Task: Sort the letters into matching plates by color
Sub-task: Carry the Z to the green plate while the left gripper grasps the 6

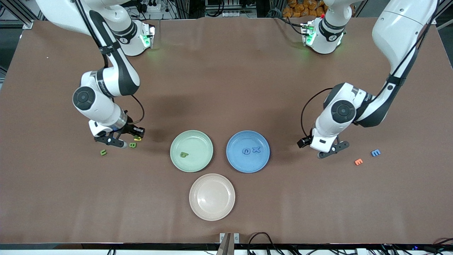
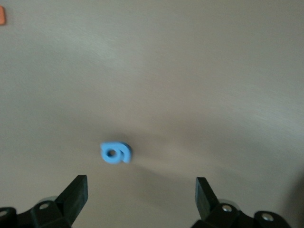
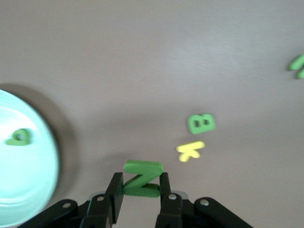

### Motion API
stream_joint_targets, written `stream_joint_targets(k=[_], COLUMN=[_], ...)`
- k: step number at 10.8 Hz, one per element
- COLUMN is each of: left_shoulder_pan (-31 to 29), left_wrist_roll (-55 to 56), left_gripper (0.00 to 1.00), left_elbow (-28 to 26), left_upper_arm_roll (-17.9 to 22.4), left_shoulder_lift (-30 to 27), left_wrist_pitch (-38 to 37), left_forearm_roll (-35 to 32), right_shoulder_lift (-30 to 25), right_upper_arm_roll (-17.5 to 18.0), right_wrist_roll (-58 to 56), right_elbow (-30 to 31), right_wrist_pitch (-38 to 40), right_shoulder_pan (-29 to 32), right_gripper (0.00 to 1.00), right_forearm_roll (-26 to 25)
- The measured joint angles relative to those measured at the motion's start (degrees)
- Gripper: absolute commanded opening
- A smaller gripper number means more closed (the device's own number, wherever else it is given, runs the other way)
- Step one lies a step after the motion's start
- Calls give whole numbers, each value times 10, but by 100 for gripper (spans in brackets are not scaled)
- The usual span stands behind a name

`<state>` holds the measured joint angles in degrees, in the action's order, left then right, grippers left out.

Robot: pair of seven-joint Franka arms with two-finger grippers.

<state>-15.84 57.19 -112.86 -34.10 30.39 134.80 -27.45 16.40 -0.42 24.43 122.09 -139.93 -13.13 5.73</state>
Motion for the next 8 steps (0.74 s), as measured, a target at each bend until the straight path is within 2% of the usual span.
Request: stream_joint_targets(k=[3,8], left_shoulder_pan=[-32,-36], left_wrist_roll=[-10,-10], left_gripper=[100,100], left_elbow=[-32,-33], left_upper_arm_roll=[1,5], left_shoulder_lift=[7,33], left_wrist_pitch=[32,35], left_forearm_roll=[-22,-31], right_shoulder_lift=[46,141], right_upper_arm_roll=[0,1], right_wrist_roll=[49,163], right_elbow=[-71,-187], right_wrist_pitch=[0,0], right_shoulder_pan=[-39,-100], right_gripper=[17,19], right_forearm_roll=[45,50])
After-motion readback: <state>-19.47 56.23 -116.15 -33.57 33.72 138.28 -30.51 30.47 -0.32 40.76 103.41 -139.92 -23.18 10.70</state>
